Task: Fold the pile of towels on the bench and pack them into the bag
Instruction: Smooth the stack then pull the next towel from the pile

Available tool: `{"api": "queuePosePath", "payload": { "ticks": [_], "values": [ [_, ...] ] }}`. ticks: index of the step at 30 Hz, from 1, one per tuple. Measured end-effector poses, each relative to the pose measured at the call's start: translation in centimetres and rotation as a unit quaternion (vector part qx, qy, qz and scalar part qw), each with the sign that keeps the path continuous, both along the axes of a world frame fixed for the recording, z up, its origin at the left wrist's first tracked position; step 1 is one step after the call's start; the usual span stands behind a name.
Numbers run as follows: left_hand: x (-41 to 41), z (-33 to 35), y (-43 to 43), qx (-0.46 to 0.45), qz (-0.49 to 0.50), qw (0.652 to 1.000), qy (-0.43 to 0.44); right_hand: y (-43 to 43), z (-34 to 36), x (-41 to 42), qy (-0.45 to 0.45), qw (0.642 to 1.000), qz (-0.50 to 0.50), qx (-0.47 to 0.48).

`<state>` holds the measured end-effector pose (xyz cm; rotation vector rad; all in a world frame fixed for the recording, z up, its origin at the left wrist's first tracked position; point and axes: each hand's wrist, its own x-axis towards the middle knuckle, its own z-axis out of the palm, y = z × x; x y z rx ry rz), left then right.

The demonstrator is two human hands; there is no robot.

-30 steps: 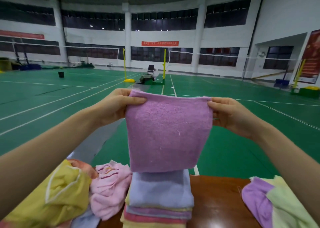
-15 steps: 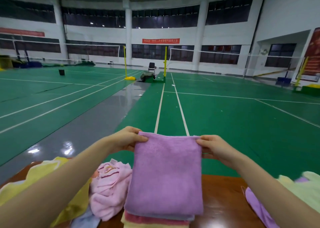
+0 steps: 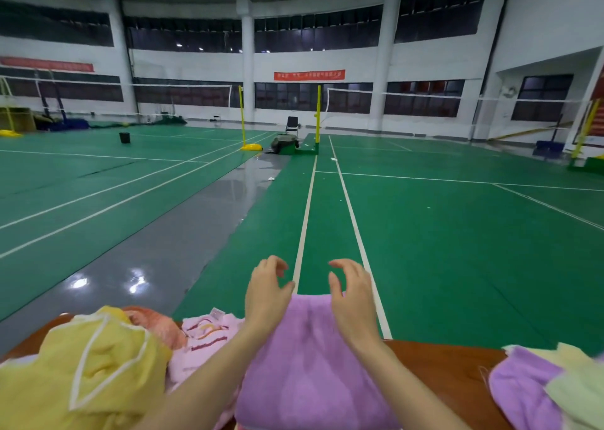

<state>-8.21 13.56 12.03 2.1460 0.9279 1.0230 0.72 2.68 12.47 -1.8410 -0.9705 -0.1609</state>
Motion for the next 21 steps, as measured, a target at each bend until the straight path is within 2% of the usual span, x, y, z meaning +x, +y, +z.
{"api": "queuePosePath", "payload": {
  "ticks": [3, 8, 10, 13, 21],
  "values": [
    [1.6, 0.4, -1.9, -0.170, -0.112, 0.966, -0.162, 2.1, -0.3, -1.7, 0.119, 0.987, 0.086, 0.068],
    [1.3, -2.5, -2.7, -0.369, -0.108, 0.886, -0.260, 2.0, -4.5, -1.0, 0.254, 0.960, 0.076, 0.095],
    [1.0, -2.9, -2.7, -0.395, -0.107, 0.868, -0.281, 1.6, -5.0, -0.7, 0.276, 0.951, 0.085, 0.113],
    [1.1, -2.9, -2.9, -0.406, -0.106, 0.861, -0.286, 1.4, -5.1, -0.7, 0.288, 0.944, 0.100, 0.122],
    [1.0, -2.9, -3.1, -0.414, -0.092, 0.857, -0.291, 1.4, -5.4, -0.7, 0.272, 0.949, 0.101, 0.122]
  ]
}}
